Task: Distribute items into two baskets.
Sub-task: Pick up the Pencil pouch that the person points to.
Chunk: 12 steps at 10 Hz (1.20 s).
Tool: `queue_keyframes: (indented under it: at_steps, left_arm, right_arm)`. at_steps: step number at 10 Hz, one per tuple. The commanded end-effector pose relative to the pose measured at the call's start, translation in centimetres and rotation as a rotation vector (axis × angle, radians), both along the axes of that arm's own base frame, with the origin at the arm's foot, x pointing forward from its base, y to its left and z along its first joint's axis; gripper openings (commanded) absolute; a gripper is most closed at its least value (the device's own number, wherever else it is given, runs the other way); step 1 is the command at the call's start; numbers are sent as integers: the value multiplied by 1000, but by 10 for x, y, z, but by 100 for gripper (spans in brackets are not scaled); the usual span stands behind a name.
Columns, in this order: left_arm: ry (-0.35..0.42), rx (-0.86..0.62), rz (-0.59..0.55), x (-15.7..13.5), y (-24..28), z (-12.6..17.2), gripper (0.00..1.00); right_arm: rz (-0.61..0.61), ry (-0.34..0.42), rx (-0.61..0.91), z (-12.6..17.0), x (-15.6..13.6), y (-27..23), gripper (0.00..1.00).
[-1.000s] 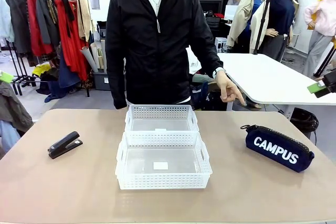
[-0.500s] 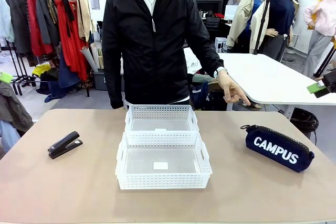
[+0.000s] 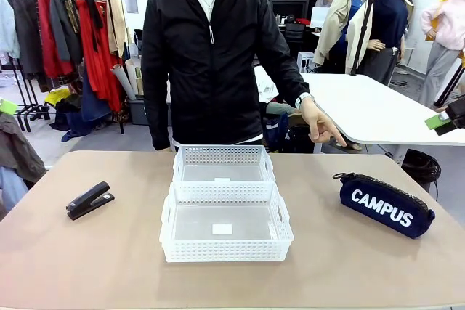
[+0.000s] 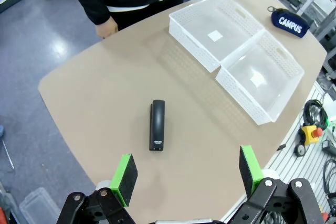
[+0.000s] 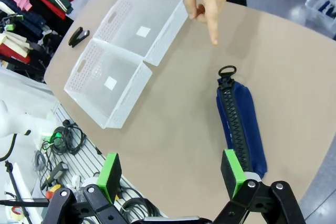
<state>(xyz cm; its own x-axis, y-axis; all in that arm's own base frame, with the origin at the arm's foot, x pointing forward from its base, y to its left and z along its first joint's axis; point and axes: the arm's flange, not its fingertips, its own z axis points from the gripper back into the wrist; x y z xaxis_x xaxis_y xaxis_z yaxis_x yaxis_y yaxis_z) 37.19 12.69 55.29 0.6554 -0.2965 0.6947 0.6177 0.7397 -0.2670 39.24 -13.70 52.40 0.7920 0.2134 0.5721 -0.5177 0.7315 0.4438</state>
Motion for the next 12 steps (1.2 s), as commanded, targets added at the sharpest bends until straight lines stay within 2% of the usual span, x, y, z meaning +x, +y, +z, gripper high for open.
queue_keyframes:
  at_steps: [1,4,6,8,9,12]
  left_arm:
    - [-3,0,2,-1,1,1,100]
    - [-3,0,2,-1,1,1,100]
    - [-3,0,2,-1,1,1,100]
    - [-3,0,2,-1,1,1,100]
    - [-3,0,2,-1,1,1,100]
    - [-3,0,2,-1,1,1,100]
  right_arm:
    - [24,1,-93,4,11,10,100]
    - [110,24,-320,5,34,35,100]
    - [201,-12,-573,-7,46,57,100]
    - [274,-17,-674,-19,54,69,100]
    - [262,-37,-752,-27,58,74,100]
    - [391,-48,-736,-56,64,77,100]
